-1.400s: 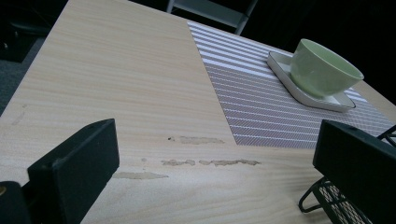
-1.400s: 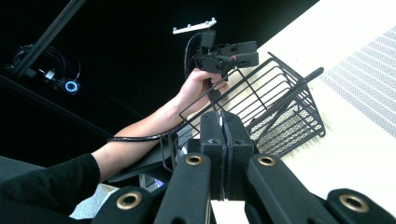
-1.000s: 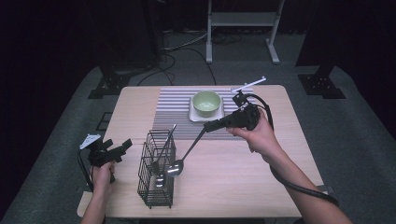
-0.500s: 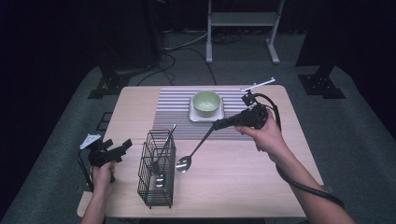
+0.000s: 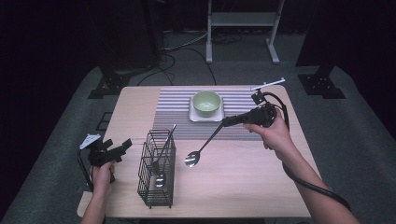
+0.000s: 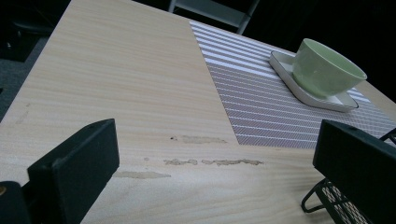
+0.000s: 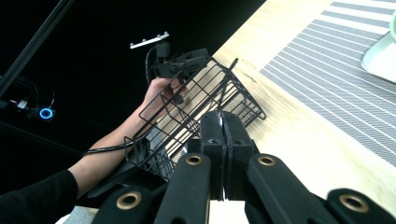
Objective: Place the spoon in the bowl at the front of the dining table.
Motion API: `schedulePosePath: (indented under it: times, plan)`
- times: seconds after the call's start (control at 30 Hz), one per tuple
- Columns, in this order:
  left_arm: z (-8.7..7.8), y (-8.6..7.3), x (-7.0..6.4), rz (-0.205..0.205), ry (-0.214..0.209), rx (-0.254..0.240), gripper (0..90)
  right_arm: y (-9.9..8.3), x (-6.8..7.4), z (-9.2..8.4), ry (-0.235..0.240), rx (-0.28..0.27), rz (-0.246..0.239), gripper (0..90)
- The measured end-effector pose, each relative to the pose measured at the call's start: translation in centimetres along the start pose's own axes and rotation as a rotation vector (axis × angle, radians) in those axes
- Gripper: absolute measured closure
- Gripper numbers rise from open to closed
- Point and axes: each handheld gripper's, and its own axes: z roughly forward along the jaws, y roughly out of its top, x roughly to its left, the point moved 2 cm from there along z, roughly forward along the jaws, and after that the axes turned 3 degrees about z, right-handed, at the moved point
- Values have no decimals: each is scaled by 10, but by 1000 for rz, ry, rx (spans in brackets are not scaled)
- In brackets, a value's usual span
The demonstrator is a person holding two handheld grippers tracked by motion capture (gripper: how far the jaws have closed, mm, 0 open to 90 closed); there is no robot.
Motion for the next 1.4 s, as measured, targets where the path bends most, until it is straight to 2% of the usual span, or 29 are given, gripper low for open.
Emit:
schedulePosePath:
  times: [0.4, 0.77, 0.9, 1.4]
  plan:
    - [-1, 0, 0, 0, 0, -4, 0, 1, -15, -9, -28, -25, 35, 888]
    - [0, 1, 0, 7, -2, -2, 0, 4, -47, -12, -75, -54, 98, 888]
    - [0, 0, 1, -5, -2, -5, 0, 8, -60, -13, -95, -73, 126, 888]
    - [1, 1, 1, 3, -4, -3, 0, 21, -78, -17, -147, -113, 154, 888]
